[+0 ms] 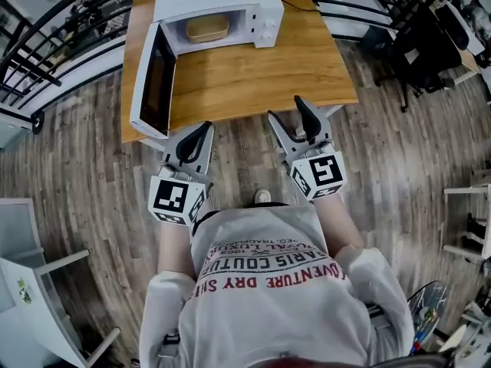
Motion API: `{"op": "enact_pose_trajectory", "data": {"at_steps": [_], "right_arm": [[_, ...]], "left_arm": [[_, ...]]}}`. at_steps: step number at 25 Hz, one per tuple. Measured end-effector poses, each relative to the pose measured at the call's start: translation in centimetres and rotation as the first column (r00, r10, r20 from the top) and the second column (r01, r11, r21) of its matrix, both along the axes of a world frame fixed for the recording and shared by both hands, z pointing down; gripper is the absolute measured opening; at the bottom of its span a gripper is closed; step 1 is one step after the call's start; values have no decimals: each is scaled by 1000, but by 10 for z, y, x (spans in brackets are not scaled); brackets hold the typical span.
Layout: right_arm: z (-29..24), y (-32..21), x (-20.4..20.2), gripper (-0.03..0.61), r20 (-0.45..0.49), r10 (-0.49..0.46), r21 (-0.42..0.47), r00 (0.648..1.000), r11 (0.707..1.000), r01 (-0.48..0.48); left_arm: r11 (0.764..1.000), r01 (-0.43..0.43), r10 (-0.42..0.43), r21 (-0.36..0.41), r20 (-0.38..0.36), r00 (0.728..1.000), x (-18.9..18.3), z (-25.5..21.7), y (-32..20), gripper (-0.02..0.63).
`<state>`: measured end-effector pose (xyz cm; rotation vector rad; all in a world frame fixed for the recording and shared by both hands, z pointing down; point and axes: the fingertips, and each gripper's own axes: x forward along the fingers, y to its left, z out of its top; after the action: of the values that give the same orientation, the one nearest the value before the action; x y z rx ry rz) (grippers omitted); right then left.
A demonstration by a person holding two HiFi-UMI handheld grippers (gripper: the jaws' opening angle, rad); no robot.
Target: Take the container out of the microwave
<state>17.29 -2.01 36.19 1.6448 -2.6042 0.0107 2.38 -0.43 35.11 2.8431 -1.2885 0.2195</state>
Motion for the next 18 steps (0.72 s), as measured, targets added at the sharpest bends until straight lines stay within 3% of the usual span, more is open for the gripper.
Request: {"op": "enact_pose_trajectory", "data": {"at_steps": [7,11,18], "right_arm": [[26,-39,38,265,35,-64,-92,997,994,67],[38,-67,29,265,1,-134,-134,991,982,133],[63,-129,-2,265,-80,-275,-224,958,942,252]], "left_arm": [[993,80,-75,-86,65,995,31,26,-21,15],[980,162,-153,-116,82,985,22,38,-48,15],[971,200,-187,-128,105,977,13,58,-107,15]]}}
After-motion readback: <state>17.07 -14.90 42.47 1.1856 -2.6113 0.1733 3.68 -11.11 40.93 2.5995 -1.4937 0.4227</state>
